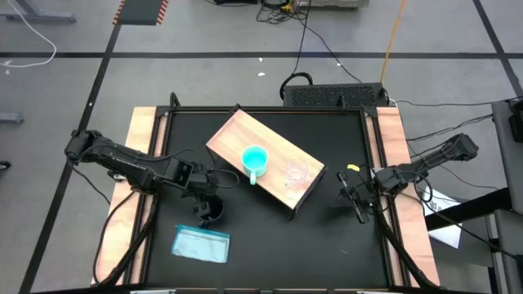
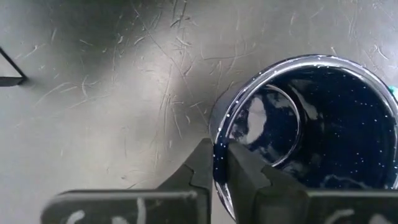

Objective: Stack small to large cups/mugs on shelf
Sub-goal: Put the dark blue mug on the shelf

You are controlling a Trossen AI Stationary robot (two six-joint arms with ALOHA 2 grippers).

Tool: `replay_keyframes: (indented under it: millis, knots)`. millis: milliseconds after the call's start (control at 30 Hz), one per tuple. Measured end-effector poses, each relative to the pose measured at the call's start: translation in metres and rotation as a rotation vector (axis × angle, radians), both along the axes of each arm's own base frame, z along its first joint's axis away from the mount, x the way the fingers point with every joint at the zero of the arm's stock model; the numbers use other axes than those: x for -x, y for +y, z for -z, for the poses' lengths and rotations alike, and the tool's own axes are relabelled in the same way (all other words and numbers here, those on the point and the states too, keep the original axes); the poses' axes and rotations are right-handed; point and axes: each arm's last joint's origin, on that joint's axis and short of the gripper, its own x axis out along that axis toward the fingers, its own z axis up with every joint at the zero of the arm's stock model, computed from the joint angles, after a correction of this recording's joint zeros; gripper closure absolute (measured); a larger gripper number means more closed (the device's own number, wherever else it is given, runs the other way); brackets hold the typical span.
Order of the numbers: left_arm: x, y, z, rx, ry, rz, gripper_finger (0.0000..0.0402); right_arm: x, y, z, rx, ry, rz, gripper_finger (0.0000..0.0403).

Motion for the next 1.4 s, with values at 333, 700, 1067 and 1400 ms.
replay_keyframes:
  millis: [333,700,1067,1400]
  knots:
    - [-0.001,0.0,0.0,-0.023,-0.012,0.081,0.0384,0.0,0.0,0.0,0.001,0.0,0.0,0.0403]
    - [-0.005,0.005,-0.002,-0.006,-0.048,0.132,0.0384,0.0,0.0,0.0,0.001,0.0,0.0,0.0403]
    - [0.002,0.006,-0.017,-0.014,-0.105,0.124,0.0387,0.0,0.0,0.0,0.002,-0.001,0.0,0.0403]
    - [0.006,0.008,-0.026,-0.02,-0.142,0.103,0.0391,0.0,0.0,0.0,0.001,0.0,-0.001,0.0403]
